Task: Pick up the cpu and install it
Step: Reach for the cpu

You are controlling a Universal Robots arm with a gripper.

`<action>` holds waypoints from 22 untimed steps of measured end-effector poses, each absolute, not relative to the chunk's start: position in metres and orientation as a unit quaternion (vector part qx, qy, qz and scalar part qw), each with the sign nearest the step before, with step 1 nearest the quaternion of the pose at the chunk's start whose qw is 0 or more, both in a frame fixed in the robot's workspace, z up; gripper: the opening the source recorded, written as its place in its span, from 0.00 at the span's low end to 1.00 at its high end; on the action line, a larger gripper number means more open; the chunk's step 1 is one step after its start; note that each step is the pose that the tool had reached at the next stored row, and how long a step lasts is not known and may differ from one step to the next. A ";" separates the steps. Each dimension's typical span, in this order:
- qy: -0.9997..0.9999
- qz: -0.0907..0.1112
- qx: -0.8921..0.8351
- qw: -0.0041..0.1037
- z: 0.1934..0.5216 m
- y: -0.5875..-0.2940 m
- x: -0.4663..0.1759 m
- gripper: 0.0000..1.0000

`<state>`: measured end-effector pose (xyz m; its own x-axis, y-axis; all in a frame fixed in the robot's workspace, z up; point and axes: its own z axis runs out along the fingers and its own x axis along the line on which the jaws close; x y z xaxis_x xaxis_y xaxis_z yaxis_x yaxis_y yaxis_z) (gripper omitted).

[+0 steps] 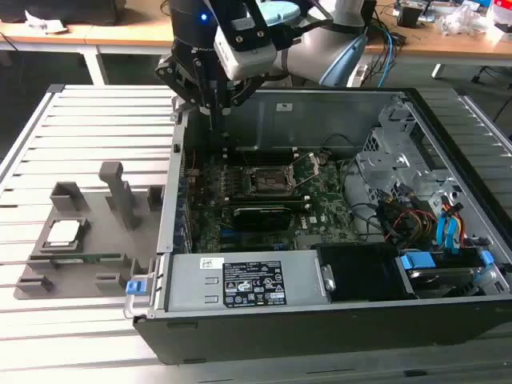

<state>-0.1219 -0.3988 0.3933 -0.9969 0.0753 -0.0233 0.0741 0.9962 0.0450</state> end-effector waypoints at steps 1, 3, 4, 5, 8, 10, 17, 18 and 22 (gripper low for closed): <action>0.999 0.022 0.037 0.012 0.393 -0.399 -0.128 0.11; 0.999 0.022 0.037 0.013 0.393 -0.399 -0.139 0.11; 0.999 0.022 0.037 0.013 0.393 -0.399 -0.145 0.11; 0.999 0.022 0.037 0.013 0.393 -0.399 -0.150 0.11; 0.999 0.022 0.037 0.013 0.393 -0.399 -0.160 0.11; 0.999 0.022 0.037 0.013 0.393 -0.399 -0.162 0.11; 0.999 0.022 0.037 0.013 0.393 -0.399 -0.176 0.11; 0.999 0.022 0.037 0.013 0.393 -0.399 -0.178 0.11; 0.999 0.022 0.037 0.013 0.393 -0.399 -0.186 0.11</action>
<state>-0.1861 -0.3989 0.3933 -0.9969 0.0752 -0.0237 0.0741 0.9962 0.0449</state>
